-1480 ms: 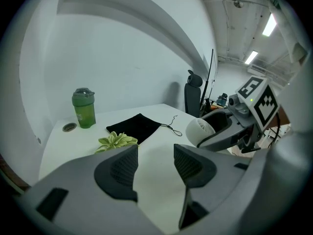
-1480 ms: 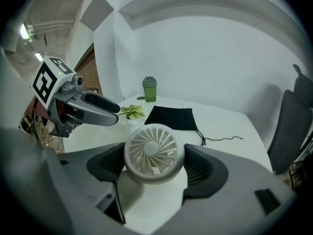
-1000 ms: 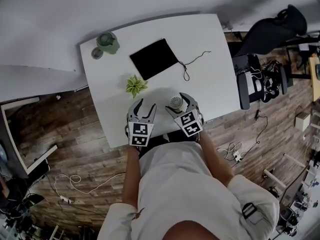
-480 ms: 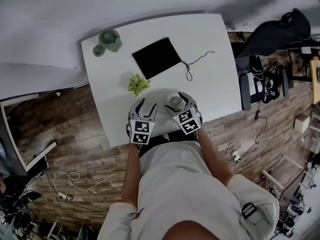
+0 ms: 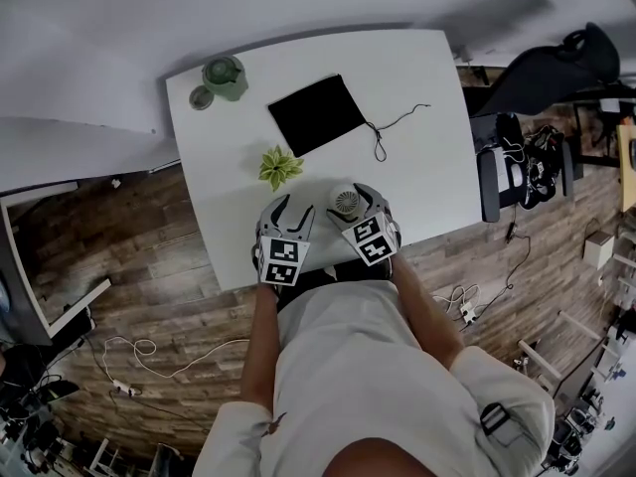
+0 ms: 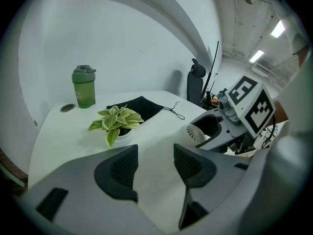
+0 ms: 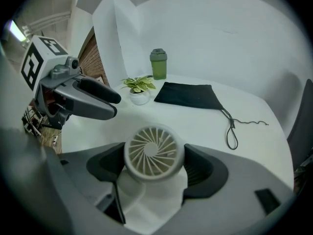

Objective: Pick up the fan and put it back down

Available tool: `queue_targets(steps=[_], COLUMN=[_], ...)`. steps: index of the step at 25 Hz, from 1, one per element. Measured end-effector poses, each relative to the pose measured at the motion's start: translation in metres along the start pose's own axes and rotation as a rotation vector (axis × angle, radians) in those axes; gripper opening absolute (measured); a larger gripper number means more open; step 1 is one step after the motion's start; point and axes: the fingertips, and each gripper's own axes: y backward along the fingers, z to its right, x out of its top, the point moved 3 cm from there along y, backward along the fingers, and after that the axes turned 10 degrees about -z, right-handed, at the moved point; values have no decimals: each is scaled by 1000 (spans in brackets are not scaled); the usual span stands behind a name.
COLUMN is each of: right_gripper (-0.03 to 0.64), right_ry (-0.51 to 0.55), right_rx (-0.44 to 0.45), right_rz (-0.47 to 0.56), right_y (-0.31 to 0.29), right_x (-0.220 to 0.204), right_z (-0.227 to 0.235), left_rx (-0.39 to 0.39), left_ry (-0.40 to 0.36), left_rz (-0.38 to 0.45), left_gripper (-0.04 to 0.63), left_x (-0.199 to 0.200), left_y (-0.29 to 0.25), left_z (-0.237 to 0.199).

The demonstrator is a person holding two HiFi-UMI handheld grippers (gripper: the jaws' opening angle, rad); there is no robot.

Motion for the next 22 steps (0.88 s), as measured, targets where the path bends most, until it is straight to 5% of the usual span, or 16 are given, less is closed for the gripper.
queue_targets(steps=[22], right_gripper=[385], right_ry=[27], right_rx=[-24], right_rz=[6], right_y=[-3], right_x=[1], right_z=[-11], left_rx=[10], left_ry=[-22], left_rz=[36], left_gripper=[224], left_x=[-2], left_y=[16], left_z=[0])
